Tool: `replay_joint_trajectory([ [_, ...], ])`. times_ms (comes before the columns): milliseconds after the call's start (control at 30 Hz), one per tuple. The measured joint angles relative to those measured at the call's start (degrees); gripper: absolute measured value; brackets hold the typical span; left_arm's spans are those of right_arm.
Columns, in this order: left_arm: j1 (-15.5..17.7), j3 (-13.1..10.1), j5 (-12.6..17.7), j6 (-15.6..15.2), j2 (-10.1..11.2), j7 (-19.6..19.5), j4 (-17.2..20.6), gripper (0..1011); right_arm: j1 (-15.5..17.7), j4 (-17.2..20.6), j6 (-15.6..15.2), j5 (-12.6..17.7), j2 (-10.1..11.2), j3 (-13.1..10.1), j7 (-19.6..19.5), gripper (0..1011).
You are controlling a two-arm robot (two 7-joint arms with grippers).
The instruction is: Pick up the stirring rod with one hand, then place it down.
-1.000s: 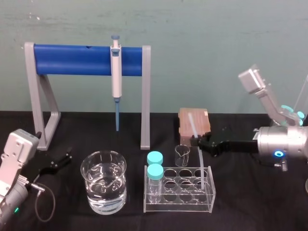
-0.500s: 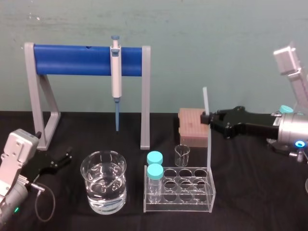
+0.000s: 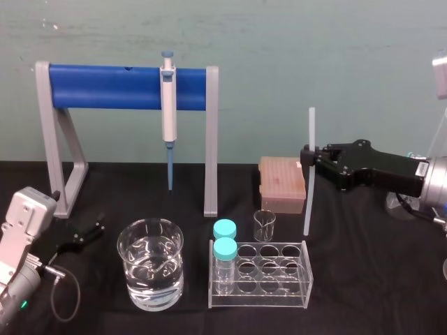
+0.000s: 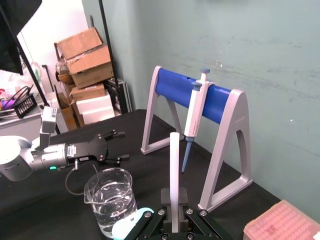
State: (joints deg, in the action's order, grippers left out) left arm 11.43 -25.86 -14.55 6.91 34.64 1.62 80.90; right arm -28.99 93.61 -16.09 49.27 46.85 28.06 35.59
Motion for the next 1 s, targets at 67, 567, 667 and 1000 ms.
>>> replay_joint_trajectory([
  [67,0.0,0.0,0.0,0.0,0.0,0.0,0.0,1005,0.23,0.2,0.24,0.2,0.14,-0.18,-0.23,71],
  [567,0.0,0.0,0.0,0.0,0.0,0.0,0.0,1005,0.56,0.47,0.74,0.33,0.34,-0.37,-0.7,72],
  [667,0.0,0.0,0.0,0.0,0.0,0.0,0.0,1005,0.52,0.43,0.68,0.32,0.32,-0.35,-0.64,72],
  [1000,0.0,0.0,0.0,0.0,0.0,0.0,0.0,1005,0.46,0.36,0.58,0.28,0.26,-0.27,-0.52,71],
])
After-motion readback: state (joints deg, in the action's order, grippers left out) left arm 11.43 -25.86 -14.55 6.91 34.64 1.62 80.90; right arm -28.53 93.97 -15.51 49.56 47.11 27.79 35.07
